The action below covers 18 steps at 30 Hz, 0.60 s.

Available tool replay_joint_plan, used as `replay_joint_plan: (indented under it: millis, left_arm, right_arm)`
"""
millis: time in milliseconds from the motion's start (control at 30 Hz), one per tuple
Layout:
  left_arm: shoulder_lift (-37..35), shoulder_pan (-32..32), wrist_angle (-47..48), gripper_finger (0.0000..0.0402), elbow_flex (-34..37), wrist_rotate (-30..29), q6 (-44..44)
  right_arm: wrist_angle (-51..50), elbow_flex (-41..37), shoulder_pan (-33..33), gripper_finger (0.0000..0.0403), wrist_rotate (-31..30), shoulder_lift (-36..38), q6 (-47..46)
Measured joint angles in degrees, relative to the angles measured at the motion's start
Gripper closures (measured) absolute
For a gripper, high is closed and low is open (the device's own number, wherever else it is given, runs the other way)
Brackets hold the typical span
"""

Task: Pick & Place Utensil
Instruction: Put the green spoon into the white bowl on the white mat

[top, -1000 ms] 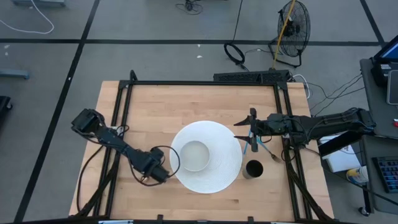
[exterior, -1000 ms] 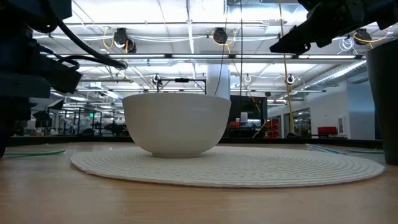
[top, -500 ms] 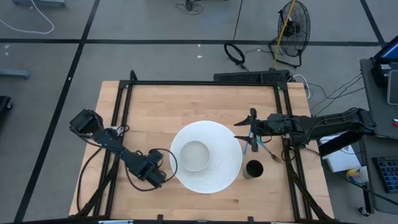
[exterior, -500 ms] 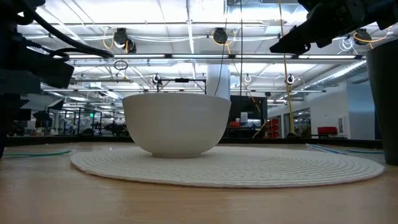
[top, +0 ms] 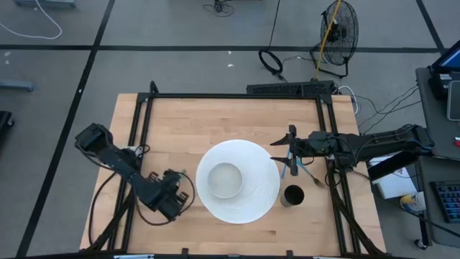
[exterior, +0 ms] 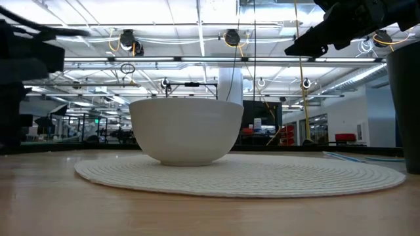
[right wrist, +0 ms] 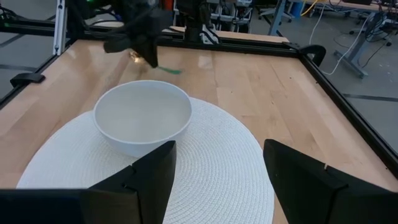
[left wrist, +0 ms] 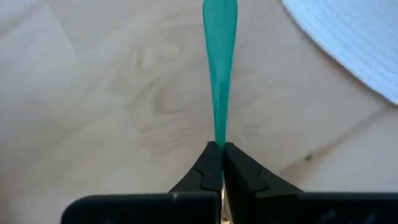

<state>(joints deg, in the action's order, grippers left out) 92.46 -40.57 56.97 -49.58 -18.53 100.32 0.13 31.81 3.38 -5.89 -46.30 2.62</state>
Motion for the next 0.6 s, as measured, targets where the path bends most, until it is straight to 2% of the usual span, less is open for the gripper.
replay_joint_plan:
  millis: [167,367,600]
  left_arm:
    - [-0.56,-1.39,2.94,0.0400,0.17,-2.73,2.73]
    - [-0.62,-2.21,3.13,0.0400,0.07,-9.59,3.85]
    - [-5.32,-2.21,3.08,0.0400,-0.02,-22.08,2.42]
  right_arm:
    - [-0.02,0.00,0.00,0.0165,0.00,0.00,-0.01]
    - [0.03,0.00,0.00,0.0165,0.00,0.00,-0.01]
    - [0.69,0.00,0.00,0.0165,-0.02,0.00,-0.01]
